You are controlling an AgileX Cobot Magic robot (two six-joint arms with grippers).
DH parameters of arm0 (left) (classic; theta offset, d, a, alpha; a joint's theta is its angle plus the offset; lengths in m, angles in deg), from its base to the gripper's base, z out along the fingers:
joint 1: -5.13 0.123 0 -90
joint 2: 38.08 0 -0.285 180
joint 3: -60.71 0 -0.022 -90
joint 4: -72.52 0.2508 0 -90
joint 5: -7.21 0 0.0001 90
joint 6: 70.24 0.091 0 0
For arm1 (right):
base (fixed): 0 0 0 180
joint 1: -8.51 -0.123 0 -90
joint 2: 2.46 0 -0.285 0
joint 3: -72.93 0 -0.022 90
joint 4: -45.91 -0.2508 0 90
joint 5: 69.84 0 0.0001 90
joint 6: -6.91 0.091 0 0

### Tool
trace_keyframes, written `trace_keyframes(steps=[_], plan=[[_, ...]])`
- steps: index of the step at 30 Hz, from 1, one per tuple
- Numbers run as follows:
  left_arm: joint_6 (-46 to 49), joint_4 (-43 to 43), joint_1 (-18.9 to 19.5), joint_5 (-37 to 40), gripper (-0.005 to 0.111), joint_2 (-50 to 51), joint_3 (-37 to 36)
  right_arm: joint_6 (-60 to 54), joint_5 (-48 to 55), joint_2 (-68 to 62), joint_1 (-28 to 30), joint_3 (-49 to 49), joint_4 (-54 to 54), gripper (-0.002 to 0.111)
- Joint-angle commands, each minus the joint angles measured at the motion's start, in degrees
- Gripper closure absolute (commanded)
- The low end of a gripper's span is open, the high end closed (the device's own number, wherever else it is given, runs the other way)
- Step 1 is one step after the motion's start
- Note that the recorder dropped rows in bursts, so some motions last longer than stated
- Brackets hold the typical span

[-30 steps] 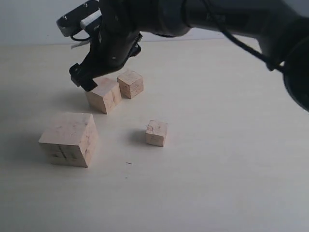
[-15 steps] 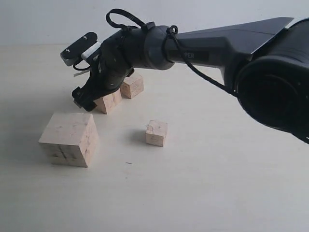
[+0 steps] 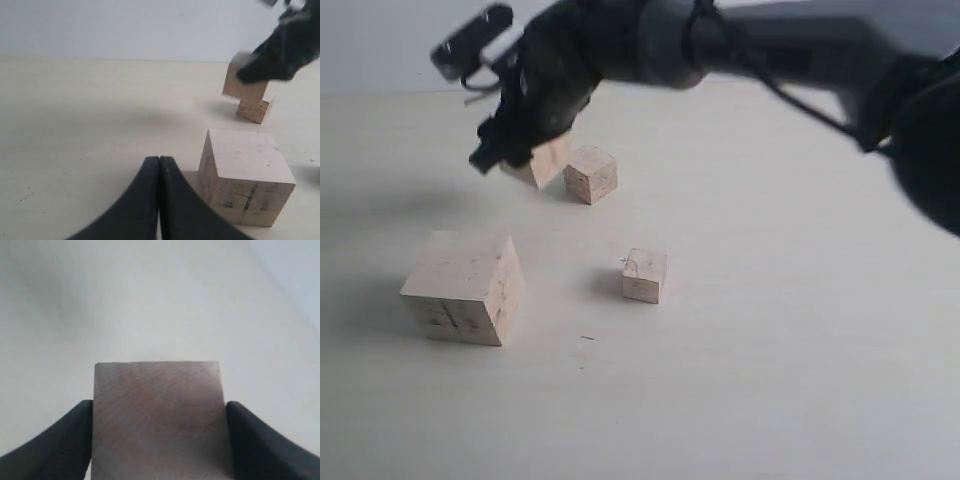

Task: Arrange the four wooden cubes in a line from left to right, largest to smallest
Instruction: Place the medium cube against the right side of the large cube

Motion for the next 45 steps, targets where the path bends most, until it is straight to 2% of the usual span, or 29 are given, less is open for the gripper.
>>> trace_keyframes(steps=[1,4,6,9,11,13,18,22,29,34,38,45], plan=[[0.1,-0.2,-0.5,-0.4,0.107,-0.3,0.0,-0.1,7.7,14.4,0.3,0.3,2.9,0.108],[0.1,-0.2,-0.5,-0.4,0.107,-0.3,0.0,-2.4,11.9,24.5,0.3,-4.2,1.6,0.108],[0.1,-0.2,-0.5,-0.4,0.107,-0.3,0.0,-8.2,10.8,30.9,0.3,-12.6,-3.5,0.108],[0.1,-0.2,-0.5,-0.4,0.107,-0.3,0.0,-23.7,1.0,34.5,0.3,-30.7,-16.4,0.108],[0.1,-0.2,-0.5,-0.4,0.107,-0.3,0.0,-33.8,-7.1,31.9,0.1,-37.7,-25.9,0.108],[0.1,-0.2,-0.5,-0.4,0.107,-0.3,0.0,-42.3,-5.7,26.3,0.1,-38.4,-34.9,0.108],[0.1,-0.2,-0.5,-0.4,0.107,-0.3,0.0,-55.8,-5.9,15.1,0.1,-38.4,-47.4,0.108],[0.1,-0.2,-0.5,-0.4,0.107,-0.3,0.0,-65.5,-7.1,11.9,-0.9,-38.0,-54.9,0.108],[0.1,-0.2,-0.5,-0.4,0.107,-0.3,0.0,-68.2,-6.1,5.4,-1.2,-30.2,-54.1,0.108],[0.1,-0.2,-0.5,-0.4,0.107,-0.3,0.0,-68.3,-3.2,2.0,-1.2,-25.8,-46.2,0.108],[0.1,-0.2,-0.5,-0.4,0.107,-0.3,0.0,-69.8,-3.6,1.3,-1.2,-24.4,-42.7,0.108],[0.1,-0.2,-0.5,-0.4,0.107,-0.3,0.0,-73.2,-3.4,1.3,-1.2,-24.4,-42.6,0.108]])
